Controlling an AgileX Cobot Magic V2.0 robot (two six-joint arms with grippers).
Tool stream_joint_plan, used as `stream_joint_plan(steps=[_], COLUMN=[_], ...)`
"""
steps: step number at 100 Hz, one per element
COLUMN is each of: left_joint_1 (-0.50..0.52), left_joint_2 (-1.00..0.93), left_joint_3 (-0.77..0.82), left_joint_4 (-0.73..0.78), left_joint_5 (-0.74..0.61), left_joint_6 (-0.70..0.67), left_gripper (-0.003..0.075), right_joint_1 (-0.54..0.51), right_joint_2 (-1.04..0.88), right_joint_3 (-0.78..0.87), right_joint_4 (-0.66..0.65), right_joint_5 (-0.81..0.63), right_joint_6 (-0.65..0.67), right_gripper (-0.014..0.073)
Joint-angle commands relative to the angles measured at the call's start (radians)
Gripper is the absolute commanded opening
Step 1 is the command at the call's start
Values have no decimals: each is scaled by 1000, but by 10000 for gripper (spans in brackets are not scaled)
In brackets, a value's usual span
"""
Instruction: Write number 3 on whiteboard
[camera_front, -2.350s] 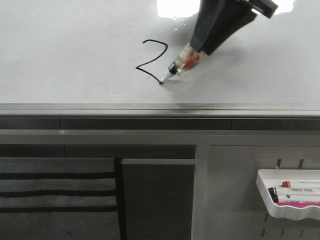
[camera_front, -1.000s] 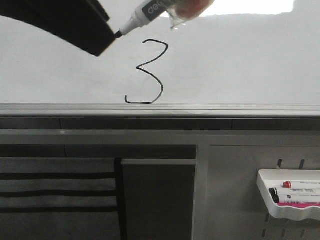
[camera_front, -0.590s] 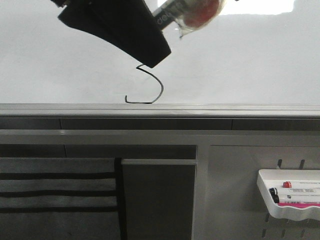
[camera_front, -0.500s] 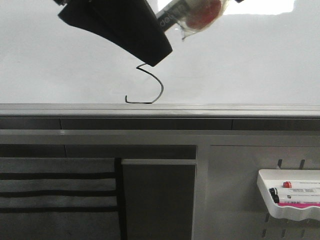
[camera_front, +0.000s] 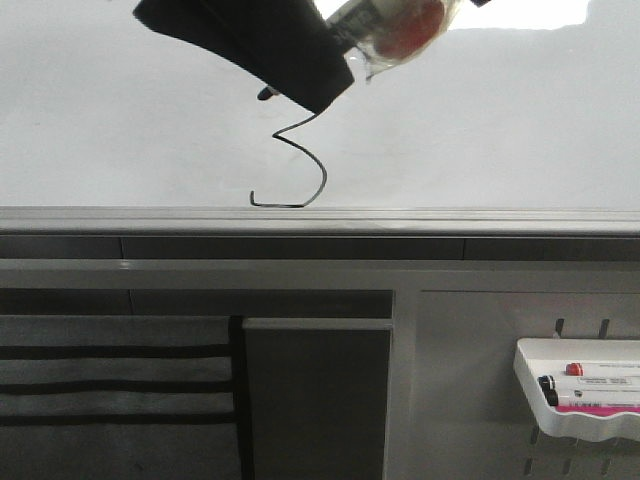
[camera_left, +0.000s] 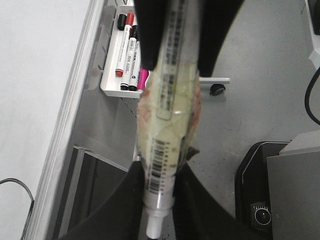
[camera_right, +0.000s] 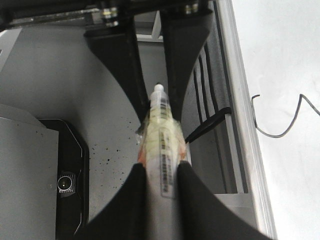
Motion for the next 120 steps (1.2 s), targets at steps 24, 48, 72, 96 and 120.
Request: stream_joint_plan(steps=[24,48,72,96,120], left_joint_1=[-8,-8,24,157,350], left_joint_2=[-27,-27,-27,-63,-163], left_joint_3=[-33,-33,-33,-5,181], left_joint_4=[-46,-46,-42,-35,-35], left_joint_5=[-32,-53,-102,-200,-468], left_joint_6=[-1,-1,-28,-134,-309], left_gripper=[-20,-20,-20,-20,-20], right_joint_1=[-1,-1,-35,-235,-369], right_joint_2=[-14,-14,-58,-193,-237], right_joint_3=[-22,-22,-58,-49,68], right_joint_4=[34,34,-28,-273,-274], right_joint_5=[-21,-23,-30,-17,-40], right_joint_6=[-9,-1,108,450,496], right_gripper=[12,241,341,341,341])
